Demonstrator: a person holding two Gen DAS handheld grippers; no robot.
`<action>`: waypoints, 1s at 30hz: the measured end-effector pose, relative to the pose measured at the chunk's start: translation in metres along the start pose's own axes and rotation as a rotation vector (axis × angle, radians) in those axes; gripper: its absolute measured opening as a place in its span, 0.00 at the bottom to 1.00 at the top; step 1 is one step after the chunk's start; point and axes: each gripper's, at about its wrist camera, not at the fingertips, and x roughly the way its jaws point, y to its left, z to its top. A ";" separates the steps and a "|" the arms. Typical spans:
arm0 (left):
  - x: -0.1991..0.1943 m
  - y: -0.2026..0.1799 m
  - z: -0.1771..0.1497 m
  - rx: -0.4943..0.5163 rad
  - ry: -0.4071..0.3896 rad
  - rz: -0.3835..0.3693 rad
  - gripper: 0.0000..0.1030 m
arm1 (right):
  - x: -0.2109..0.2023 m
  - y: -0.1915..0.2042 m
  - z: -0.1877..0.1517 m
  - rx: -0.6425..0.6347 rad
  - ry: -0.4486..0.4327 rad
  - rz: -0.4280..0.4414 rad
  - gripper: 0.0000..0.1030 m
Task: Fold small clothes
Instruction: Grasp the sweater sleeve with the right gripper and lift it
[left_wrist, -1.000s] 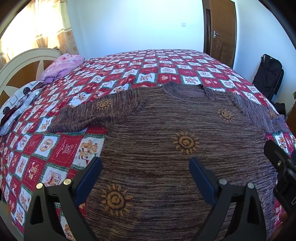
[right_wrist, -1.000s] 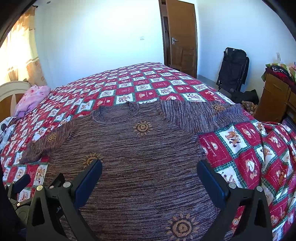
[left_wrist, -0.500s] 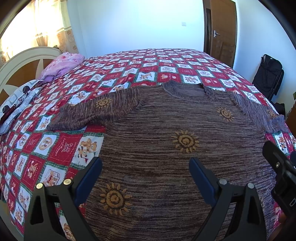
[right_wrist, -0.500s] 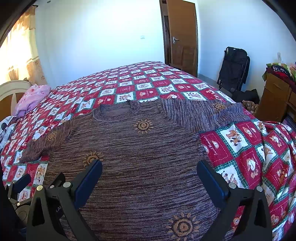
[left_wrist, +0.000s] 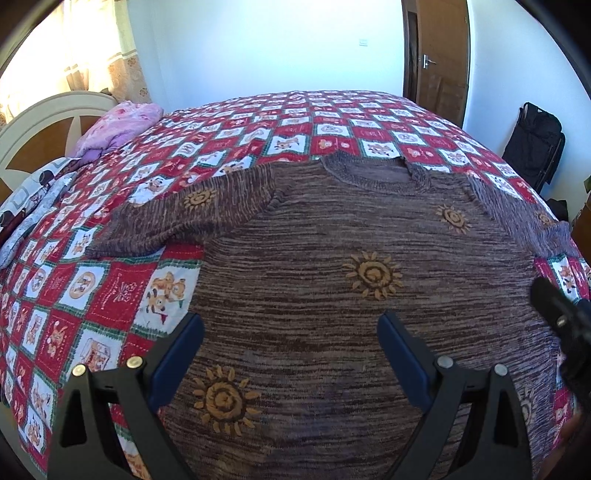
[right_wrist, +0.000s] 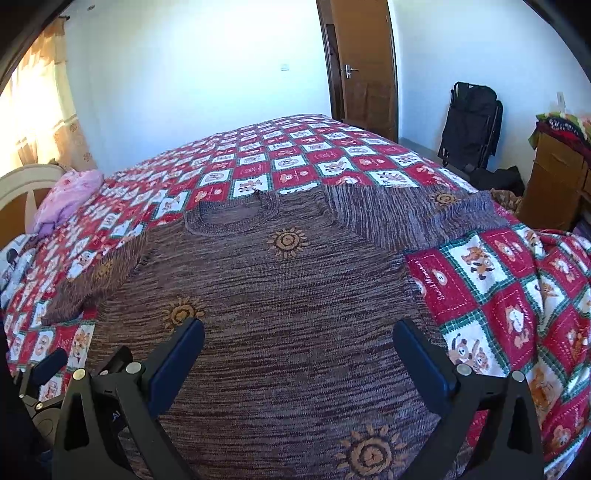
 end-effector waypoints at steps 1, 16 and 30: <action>0.002 0.003 0.002 -0.006 -0.003 -0.001 0.94 | 0.001 -0.007 0.003 0.008 -0.004 0.011 0.98; 0.056 0.056 0.002 -0.155 -0.026 0.110 0.95 | 0.048 -0.289 0.084 0.531 -0.002 -0.142 0.37; 0.068 0.055 -0.018 -0.212 -0.055 0.077 1.00 | 0.127 -0.333 0.101 0.632 0.089 -0.172 0.37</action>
